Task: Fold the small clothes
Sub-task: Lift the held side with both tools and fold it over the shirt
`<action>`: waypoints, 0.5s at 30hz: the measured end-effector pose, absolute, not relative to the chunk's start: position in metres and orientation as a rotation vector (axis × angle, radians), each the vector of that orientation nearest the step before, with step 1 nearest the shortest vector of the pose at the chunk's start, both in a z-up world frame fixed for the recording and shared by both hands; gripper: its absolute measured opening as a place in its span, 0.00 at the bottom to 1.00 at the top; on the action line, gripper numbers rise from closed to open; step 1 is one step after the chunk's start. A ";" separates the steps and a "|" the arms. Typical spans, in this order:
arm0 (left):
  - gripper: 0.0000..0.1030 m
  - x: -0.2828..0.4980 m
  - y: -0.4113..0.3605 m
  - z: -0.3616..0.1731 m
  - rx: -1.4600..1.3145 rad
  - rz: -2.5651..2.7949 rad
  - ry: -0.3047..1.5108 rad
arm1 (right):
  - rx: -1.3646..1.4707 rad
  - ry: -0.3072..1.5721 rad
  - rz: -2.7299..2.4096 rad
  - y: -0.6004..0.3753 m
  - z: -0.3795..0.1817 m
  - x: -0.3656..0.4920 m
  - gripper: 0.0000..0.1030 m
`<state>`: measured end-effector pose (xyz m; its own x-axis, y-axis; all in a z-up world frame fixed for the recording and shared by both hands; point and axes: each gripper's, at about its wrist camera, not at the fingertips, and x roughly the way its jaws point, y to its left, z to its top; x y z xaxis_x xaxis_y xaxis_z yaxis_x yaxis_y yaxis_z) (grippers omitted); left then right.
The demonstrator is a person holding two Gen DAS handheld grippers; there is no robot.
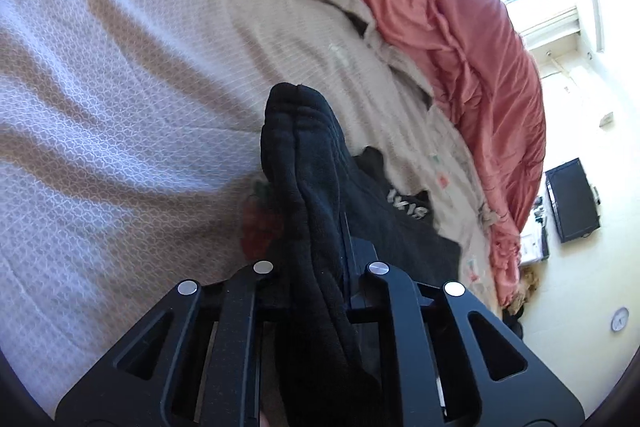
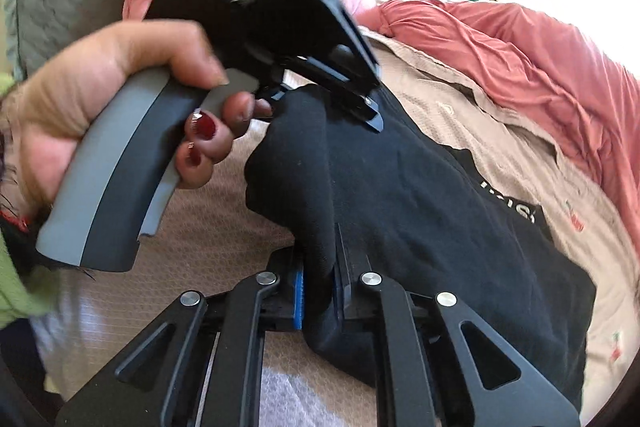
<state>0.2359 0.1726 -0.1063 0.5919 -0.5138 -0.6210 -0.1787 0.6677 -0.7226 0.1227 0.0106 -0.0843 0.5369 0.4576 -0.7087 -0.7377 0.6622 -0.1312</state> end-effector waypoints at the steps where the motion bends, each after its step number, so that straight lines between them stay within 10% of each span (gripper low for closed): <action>1: 0.06 0.234 0.171 -0.101 -0.849 -0.226 0.935 | -0.424 0.695 0.744 0.005 -0.080 0.124 0.09; 15: 0.06 0.238 0.090 -0.028 -0.741 -0.271 0.913 | -0.221 0.639 0.683 -0.086 -0.039 0.115 0.07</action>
